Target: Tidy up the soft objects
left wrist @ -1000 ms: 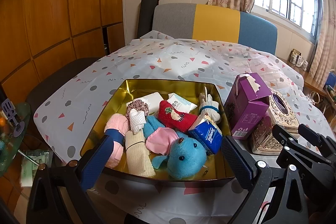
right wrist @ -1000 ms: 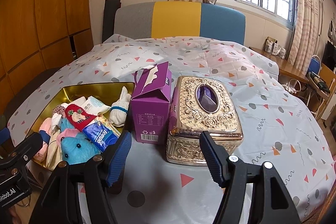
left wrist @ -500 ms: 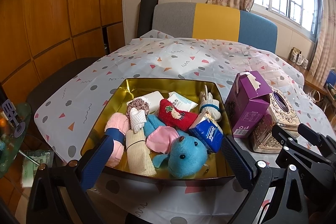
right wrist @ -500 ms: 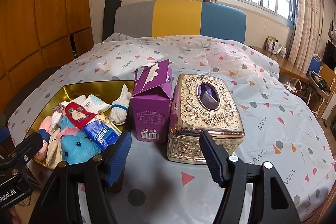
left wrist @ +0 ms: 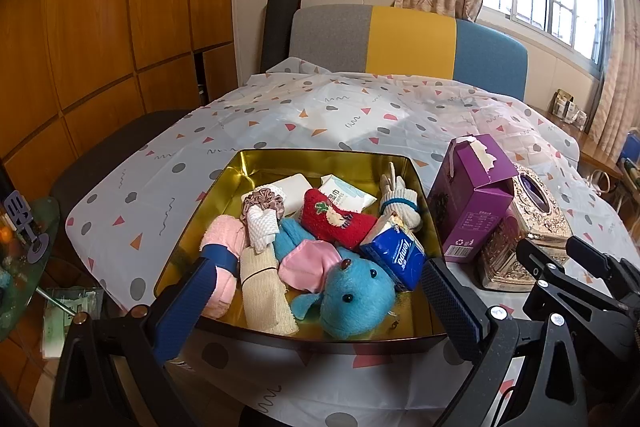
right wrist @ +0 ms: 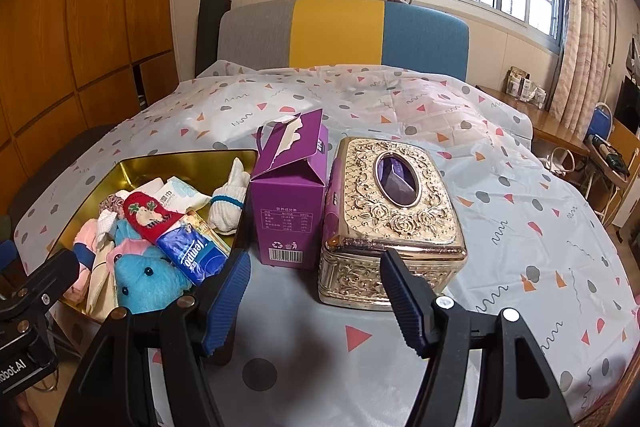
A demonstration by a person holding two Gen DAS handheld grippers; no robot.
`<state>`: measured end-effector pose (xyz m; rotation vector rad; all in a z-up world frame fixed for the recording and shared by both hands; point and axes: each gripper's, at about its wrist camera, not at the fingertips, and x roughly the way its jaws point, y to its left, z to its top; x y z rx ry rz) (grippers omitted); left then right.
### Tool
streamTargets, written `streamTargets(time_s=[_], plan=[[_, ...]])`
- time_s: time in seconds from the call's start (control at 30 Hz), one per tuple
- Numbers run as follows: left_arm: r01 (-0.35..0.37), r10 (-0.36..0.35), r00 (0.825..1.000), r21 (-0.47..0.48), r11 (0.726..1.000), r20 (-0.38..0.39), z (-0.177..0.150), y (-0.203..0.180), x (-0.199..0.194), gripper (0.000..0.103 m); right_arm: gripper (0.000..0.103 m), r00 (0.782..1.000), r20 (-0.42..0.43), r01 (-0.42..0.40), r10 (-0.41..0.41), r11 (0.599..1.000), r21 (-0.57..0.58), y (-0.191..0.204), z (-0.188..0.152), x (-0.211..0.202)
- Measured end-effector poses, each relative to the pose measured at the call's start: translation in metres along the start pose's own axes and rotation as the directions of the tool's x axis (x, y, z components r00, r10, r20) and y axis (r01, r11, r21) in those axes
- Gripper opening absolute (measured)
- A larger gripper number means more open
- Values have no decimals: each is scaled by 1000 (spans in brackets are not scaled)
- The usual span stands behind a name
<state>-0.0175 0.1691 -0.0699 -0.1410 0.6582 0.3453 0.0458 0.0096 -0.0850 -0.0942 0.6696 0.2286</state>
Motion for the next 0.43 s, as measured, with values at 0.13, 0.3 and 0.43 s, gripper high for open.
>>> streamTargets(time_s=[0.13,0.3,0.43], plan=[[5,-5,1000,-1,1000,-5,0,0,1,103,68,1000,-2,1,-1,1000,-2,0,-1,1],[9,-9,1000,13,1000,14,-1,-2,1,100,68,1000,-6,2,-2,1000,0,0,-1,2],[14,-14,1000,10,1000,2,-1,-1,4,99,68,1000,-6,3,-3,1000,7,-3,-1,3]])
